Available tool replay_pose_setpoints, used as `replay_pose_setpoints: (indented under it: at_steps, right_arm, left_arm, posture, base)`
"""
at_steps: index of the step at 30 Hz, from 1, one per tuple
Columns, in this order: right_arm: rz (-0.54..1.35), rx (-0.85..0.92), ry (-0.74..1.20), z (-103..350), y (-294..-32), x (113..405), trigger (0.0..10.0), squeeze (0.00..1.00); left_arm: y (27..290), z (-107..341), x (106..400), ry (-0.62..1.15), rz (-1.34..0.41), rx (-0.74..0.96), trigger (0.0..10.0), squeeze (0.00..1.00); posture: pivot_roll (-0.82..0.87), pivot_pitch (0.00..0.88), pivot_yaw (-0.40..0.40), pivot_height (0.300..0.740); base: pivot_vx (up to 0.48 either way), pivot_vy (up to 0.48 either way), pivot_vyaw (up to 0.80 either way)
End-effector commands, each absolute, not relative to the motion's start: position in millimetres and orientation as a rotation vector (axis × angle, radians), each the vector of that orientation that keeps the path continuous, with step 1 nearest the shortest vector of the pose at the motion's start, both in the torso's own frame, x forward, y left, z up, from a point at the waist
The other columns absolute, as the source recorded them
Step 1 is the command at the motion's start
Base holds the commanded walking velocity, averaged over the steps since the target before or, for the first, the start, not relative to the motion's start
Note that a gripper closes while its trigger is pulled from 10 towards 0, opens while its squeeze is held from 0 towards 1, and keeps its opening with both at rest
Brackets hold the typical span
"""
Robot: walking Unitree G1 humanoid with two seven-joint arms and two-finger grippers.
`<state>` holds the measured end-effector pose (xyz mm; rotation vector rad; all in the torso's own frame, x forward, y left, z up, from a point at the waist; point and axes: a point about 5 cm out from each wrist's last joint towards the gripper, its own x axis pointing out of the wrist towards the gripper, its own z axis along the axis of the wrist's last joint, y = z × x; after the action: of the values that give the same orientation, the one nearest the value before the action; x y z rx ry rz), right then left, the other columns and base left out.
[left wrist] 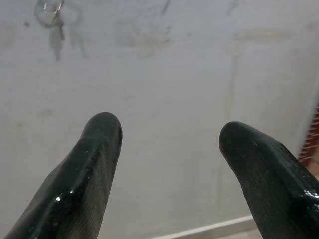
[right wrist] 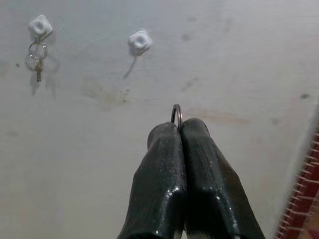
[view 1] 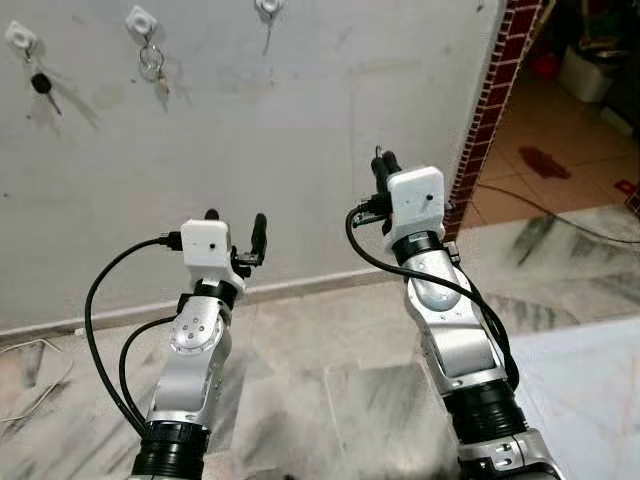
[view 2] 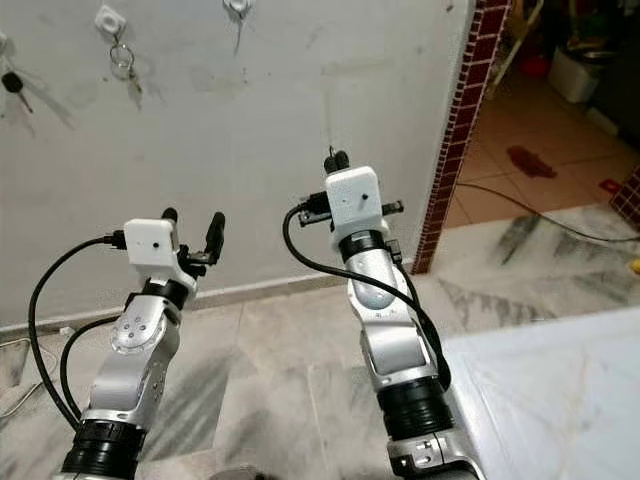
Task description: Hang keys on a hook
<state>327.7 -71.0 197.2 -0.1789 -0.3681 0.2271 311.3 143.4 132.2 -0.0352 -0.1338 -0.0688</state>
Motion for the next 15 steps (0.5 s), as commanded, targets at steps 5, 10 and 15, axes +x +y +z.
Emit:
replay_pose_setpoints:
  at_steps: [5, 10, 15]
  right_arm:
    - [0.271, -0.180, -0.397, 203.4, -63.1, 325.7, 10.0, 0.00]
    - [0.293, -0.181, -0.396, 203.3, -60.9, 325.3, 10.0, 0.00]
    - [0.320, -0.189, -0.395, 201.5, -56.9, 322.9, 10.0, 0.00]
  left_arm:
    - [146.8, 134.0, 311.6, -0.137, -0.054, -0.045, 10.0, 0.00]
    - [147.0, 133.8, 311.5, -0.137, -0.053, -0.047, 10.0, 0.00]
    - [151.7, 135.4, 313.6, -0.141, -0.032, -0.051, 10.0, 0.00]
  posture:
    - [-0.02, 0.138, 0.071, 0.740]
    - [-0.02, 0.140, 0.073, 0.740]
    - [-0.02, 0.141, 0.074, 0.740]
  base:
    - [0.415, 0.000, 0.00]
    - [0.425, 0.000, 0.00]
    - [0.428, 0.000, 0.00]
